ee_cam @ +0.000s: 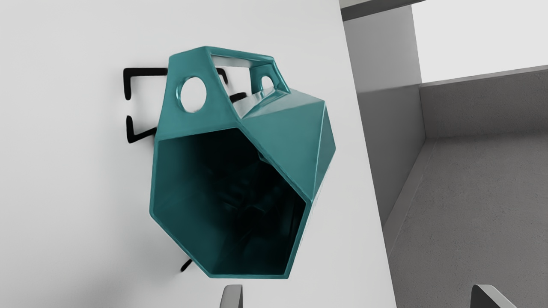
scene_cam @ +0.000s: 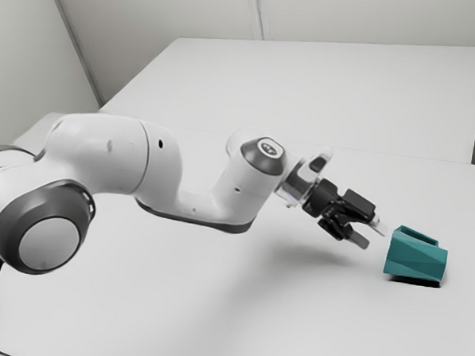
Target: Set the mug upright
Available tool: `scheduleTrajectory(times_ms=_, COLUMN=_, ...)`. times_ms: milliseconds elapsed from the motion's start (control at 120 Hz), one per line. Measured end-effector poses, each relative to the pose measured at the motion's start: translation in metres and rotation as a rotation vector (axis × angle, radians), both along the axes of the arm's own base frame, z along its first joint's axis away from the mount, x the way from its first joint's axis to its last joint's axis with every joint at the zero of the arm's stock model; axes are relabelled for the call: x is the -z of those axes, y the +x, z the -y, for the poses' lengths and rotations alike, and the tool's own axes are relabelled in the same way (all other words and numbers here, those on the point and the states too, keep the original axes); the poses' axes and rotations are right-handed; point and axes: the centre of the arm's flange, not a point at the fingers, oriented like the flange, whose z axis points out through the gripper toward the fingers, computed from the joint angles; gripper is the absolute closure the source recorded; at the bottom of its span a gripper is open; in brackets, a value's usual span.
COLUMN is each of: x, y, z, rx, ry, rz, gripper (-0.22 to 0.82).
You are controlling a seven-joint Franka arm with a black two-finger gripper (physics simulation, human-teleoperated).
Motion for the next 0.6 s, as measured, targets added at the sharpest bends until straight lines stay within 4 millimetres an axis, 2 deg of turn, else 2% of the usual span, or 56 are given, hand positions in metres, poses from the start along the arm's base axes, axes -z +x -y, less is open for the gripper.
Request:
scheduleTrajectory(times_ms=308, x=0.016, y=0.009, z=0.020, rx=0.008, ry=-0.001, rz=-0.016, gripper=0.03)
scheduleTrajectory(times_ms=600, x=0.032, y=0.008, z=0.032, rx=0.011, ry=0.000, rz=-0.039, gripper=0.03)
